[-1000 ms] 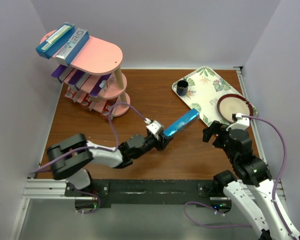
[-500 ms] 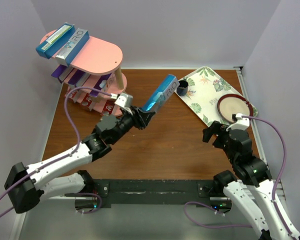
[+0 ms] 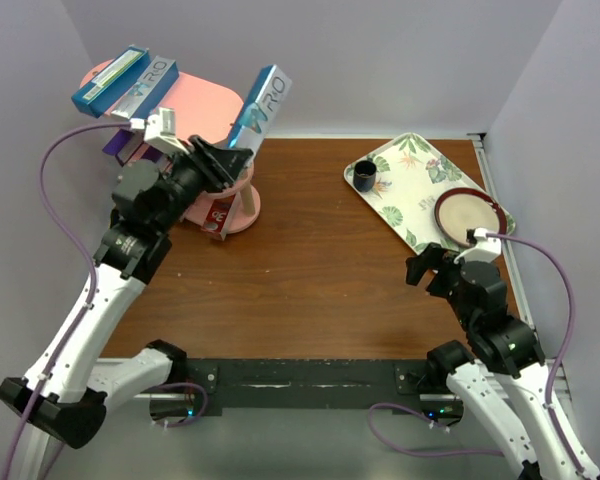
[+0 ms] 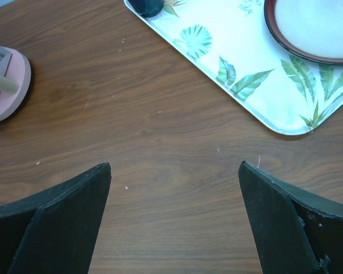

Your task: Place and organize the toothpastes onto the shelf

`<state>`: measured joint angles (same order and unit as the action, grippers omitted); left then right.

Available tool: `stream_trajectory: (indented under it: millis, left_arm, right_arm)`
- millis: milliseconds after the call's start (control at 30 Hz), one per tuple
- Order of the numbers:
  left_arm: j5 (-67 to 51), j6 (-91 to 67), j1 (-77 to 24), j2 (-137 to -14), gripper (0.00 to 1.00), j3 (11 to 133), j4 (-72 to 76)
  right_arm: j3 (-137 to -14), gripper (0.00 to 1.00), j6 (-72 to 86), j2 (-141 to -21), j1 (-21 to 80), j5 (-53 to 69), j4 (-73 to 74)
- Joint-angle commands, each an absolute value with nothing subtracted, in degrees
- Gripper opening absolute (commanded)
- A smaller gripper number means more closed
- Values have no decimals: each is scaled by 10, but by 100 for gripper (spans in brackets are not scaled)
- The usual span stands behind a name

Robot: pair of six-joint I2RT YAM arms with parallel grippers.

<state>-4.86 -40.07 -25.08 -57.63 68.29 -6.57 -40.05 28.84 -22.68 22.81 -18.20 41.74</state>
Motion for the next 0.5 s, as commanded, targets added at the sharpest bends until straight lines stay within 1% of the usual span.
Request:
stream_trajectory:
  millis: [0,100,233,300,467]
  left_arm:
    - [-209,-511,-156,-582,7,705,-67]
    - [-241,-545,-111,-579,9,722,-73]
    - [-242,-542,-58,-588,15,784,-144]
    - [-246,-541,-27,-592,17,794,-152]
    - [-285,-563,40,-615,17,804,-146]
  right_arm:
    - [-396,98,282,-217,226,-173,393]
    - [-395,98,282,-213,226,-171,390]
    - [-394,98,280,-213,226,-164,388]
    - [-394,98,280,-212,226,-162,388]
    - [-392,98,279,-205,226,-156,384]
